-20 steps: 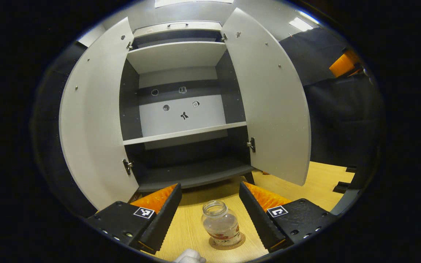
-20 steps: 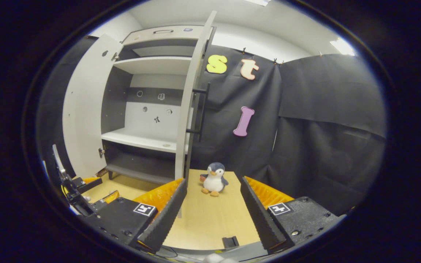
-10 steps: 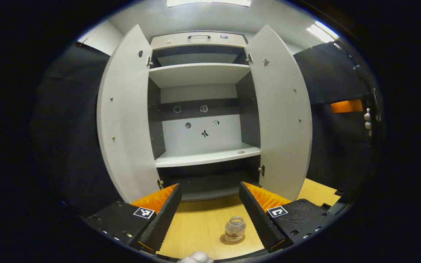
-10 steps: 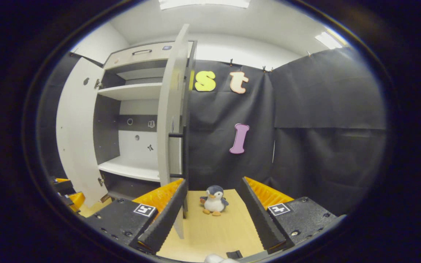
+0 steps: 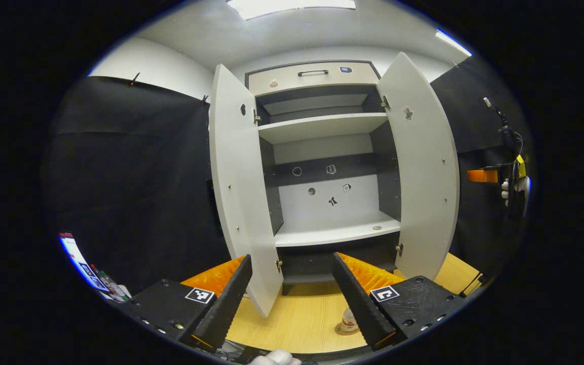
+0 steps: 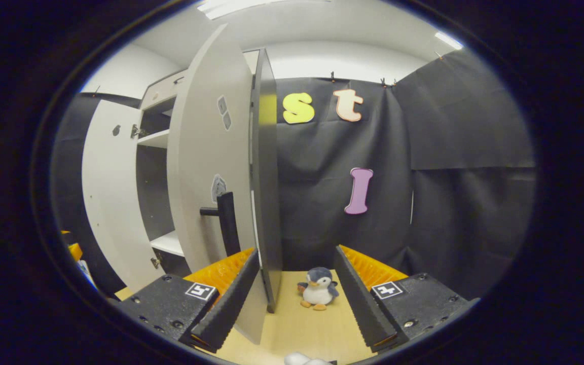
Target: Grasp the bottle in the cabinet with the left hand and place it on the coaster, then close the right door with the right hand and the left door with the left hand.
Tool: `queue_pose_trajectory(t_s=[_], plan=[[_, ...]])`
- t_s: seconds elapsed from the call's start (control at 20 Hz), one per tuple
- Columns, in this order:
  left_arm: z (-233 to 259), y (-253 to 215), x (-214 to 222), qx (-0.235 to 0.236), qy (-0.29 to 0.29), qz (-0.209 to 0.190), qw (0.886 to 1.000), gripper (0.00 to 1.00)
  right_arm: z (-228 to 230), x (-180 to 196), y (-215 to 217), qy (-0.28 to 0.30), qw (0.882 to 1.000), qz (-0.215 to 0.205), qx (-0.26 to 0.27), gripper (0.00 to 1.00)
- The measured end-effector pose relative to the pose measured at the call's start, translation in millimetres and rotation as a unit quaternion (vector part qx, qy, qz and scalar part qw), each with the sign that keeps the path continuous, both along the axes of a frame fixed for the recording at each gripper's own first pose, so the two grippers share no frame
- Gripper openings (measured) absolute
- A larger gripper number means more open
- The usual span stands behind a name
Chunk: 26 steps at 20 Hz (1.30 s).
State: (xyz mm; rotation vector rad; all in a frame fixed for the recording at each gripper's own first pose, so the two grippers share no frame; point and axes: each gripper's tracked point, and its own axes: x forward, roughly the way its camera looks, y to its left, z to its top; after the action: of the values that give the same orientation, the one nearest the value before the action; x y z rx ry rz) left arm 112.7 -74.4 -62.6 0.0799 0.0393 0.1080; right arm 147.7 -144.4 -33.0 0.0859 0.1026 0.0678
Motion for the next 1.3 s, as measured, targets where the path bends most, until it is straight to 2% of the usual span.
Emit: queue_pose_trajectory(t_s=[0.15,0.25,0.3,0.5,0.55,0.6,0.65,0.8,1.15,1.3], plan=[[5.3,3.7,-1.7,-0.002,-0.007,0.011,1.000,0.96,3.3,9.5,15.4,-0.001,1.000,0.020,0.011,0.97],[2.6,4.1,-1.4,-0.009,-0.003,0.009,1.000,0.96,2.6,9.4,17.8,0.000,1.000,0.016,-0.004,0.93],[1.9,5.7,-0.1,-0.013,-0.002,0.007,1.000,0.96,4.7,10.4,20.1,0.000,1.000,0.014,-0.012,0.96],[0.2,25.0,7.6,-0.026,-0.003,0.009,1.000,0.96,5.6,6.7,34.5,0.007,1.000,0.015,-0.014,0.96],[0.6,30.4,10.1,-0.029,-0.004,0.008,1.000,0.96,4.6,6.0,42.2,0.010,1.000,0.018,-0.014,0.93],[0.4,35.7,12.7,-0.033,-0.004,0.007,0.999,0.96,4.7,3.7,51.7,0.010,1.000,0.021,-0.016,0.96],[0.4,41.7,14.7,-0.034,-0.005,0.005,0.999,0.96,4.9,3.0,61.8,0.009,0.999,0.023,-0.020,0.93],[-0.6,58.5,17.3,-0.030,0.000,0.004,1.000,0.96,5.9,2.5,93.2,0.001,0.999,0.028,-0.027,0.96],[-6.8,103.5,20.8,-0.024,0.006,0.008,1.000,0.96,1.4,26.1,184.5,-0.011,0.998,0.064,-0.027,0.94],[-10.3,125.3,27.2,-0.019,0.009,0.013,1.000,0.96,2.8,29.4,195.2,-0.017,0.998,0.050,-0.027,0.96]])
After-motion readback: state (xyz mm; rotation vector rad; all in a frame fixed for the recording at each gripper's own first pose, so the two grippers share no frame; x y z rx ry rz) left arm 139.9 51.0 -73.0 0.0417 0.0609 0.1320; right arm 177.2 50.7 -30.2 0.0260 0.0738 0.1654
